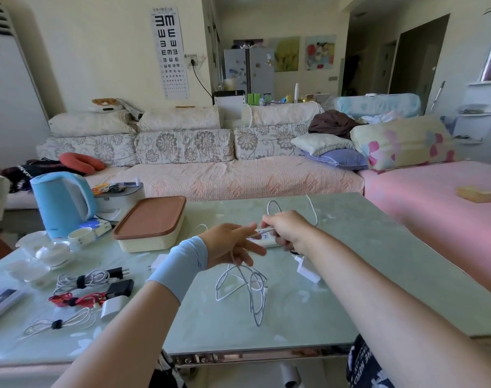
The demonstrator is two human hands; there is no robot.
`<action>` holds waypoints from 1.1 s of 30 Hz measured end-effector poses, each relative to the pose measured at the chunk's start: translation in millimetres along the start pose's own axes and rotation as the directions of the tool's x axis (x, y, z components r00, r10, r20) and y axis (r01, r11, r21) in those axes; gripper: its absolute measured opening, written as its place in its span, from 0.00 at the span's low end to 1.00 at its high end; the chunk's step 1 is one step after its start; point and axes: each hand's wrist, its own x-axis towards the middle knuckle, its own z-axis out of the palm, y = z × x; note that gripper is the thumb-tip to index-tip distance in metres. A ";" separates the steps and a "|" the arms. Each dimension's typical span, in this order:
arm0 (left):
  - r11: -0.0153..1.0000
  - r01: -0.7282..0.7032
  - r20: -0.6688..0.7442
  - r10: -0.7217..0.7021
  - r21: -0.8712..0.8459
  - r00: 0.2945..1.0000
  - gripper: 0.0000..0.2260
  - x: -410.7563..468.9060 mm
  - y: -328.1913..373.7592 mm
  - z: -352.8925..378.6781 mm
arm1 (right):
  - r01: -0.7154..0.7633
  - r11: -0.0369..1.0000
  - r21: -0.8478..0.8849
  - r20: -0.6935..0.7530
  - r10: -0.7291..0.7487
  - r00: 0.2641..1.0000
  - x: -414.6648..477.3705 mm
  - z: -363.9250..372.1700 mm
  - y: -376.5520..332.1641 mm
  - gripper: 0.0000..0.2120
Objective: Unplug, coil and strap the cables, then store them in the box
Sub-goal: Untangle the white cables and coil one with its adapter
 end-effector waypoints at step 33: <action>0.628 -0.091 -0.026 0.111 -0.773 0.993 0.38 7.9 2.7 -24.4 | -0.370 0.860 0.352 0.820 -0.092 0.566 -45.0 -16.4 -1.3 0.04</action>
